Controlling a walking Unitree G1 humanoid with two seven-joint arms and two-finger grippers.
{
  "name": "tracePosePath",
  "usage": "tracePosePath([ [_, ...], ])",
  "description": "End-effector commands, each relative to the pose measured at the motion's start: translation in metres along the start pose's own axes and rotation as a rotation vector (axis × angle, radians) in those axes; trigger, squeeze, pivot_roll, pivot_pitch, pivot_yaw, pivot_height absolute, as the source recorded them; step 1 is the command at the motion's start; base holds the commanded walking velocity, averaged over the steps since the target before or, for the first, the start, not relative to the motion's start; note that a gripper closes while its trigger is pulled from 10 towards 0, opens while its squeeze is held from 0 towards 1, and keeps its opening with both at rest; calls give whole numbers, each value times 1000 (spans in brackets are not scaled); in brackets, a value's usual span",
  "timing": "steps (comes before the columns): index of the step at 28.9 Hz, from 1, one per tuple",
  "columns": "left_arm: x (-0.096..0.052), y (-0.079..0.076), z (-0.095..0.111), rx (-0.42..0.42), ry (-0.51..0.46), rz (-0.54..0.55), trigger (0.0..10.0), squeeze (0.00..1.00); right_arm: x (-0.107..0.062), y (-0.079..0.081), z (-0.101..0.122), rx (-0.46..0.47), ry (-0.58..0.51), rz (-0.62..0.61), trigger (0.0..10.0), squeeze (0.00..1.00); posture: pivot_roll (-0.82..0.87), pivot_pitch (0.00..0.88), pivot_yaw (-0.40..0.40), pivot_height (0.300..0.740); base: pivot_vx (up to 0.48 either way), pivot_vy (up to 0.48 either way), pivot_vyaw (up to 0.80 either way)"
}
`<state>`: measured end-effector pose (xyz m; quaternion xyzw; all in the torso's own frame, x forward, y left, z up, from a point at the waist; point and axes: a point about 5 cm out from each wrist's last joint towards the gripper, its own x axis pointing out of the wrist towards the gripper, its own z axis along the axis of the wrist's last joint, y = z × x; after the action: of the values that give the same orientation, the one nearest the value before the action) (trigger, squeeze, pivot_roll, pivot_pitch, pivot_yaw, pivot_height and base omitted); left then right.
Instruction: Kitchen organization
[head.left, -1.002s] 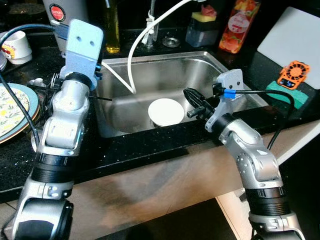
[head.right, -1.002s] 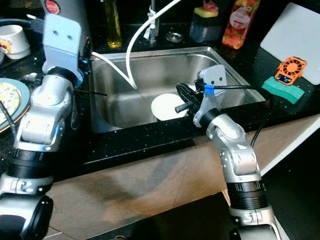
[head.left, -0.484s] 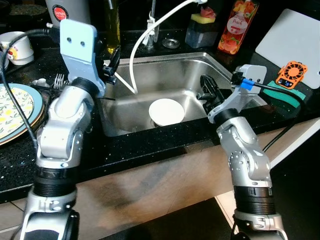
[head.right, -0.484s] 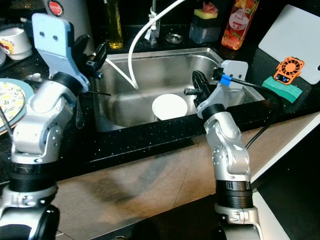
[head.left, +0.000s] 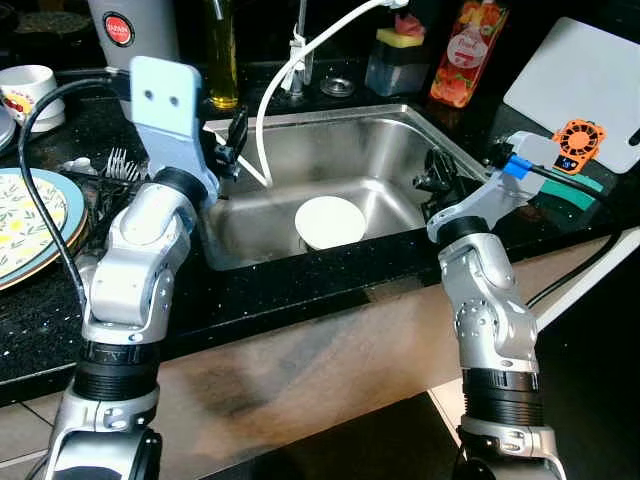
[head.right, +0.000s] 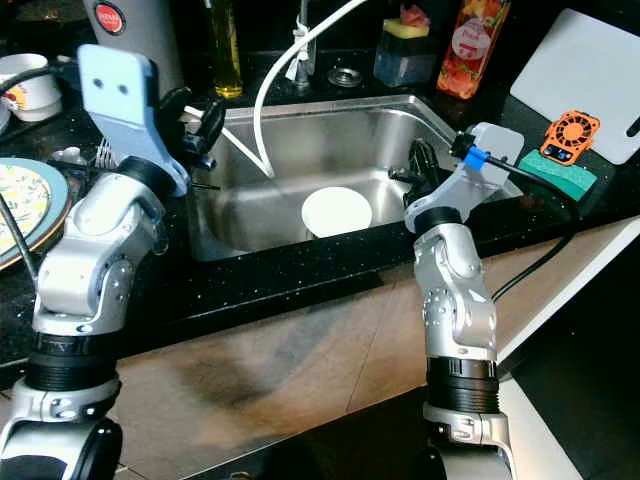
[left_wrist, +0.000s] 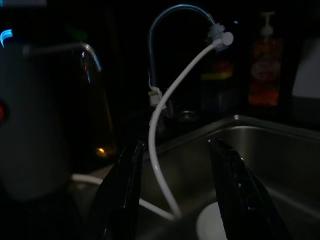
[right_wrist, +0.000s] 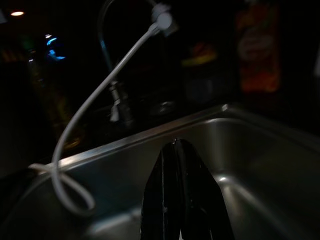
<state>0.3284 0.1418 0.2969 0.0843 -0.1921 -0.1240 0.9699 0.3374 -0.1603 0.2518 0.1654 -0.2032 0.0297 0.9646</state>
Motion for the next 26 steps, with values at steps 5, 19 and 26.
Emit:
tracePosePath([
  [5,6,-7,22,194,-168,-73,10000,0,1,-16,20,-158,-139,-116,10000,0,120,52,-49,740,0,0,0],
  [19,21,-60,34,-36,-285,-277,10000,0,-4,-5,39,-435,-306,-172,10000,0,85,47,2,740,0,0,0],
  [26,23,-56,29,-26,-274,-238,10000,0,-6,-16,37,-423,-286,-225,10000,0,88,50,-2,740,0,0,0],
])
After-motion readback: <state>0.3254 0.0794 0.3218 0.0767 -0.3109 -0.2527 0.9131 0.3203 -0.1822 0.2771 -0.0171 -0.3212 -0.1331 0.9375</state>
